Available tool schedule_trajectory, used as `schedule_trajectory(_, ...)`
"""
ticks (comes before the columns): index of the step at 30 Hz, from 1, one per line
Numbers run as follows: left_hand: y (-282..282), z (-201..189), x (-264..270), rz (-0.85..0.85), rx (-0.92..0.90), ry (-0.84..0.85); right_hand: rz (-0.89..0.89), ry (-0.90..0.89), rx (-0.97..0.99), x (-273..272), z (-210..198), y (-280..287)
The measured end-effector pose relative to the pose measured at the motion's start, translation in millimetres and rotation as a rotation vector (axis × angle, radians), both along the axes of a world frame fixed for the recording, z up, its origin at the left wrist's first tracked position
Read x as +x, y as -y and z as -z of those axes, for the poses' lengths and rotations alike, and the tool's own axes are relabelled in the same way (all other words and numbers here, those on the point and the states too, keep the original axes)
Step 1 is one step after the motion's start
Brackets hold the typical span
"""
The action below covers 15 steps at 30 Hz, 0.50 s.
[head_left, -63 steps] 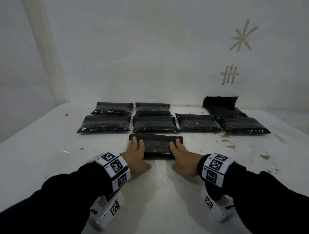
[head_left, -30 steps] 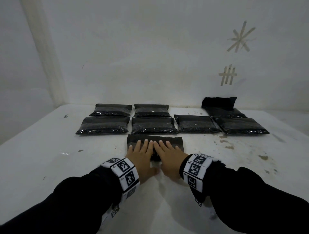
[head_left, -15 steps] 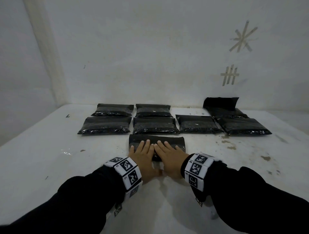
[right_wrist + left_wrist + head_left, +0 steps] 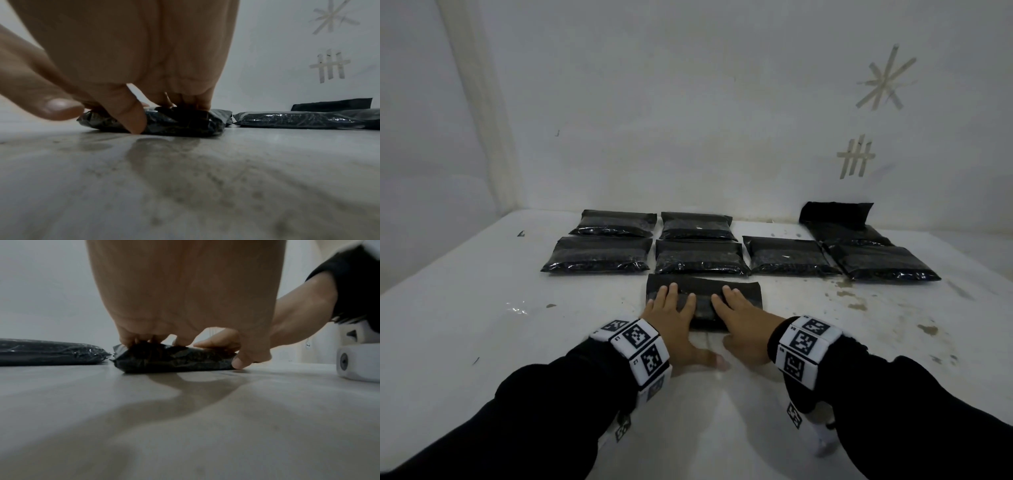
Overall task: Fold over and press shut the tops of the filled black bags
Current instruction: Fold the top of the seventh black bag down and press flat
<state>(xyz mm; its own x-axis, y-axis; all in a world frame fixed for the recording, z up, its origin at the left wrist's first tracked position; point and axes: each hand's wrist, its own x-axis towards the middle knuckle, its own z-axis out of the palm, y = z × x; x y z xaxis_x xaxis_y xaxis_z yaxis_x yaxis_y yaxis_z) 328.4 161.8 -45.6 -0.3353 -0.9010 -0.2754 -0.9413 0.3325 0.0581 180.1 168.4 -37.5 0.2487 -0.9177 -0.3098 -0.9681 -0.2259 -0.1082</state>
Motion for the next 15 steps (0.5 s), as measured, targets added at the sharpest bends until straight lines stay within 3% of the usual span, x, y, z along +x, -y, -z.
schedule_trajectory(5, 7.6, -4.9, 8.5, -0.009, 0.044, -0.084, 0.009, -0.003, -0.031, -1.6, -3.0, -1.5)
schedule_trajectory(11, 3.2, 3.3, 6.3, -0.043, -0.083, 0.132, 0.042, -0.277, -0.123, -2.0, -5.1, -9.0)
schedule_trajectory(15, -1.5, 3.6, 5.8, -0.125, -0.067, 0.105, 0.067, -0.191, -0.101, 1.7, -4.4, -10.4)
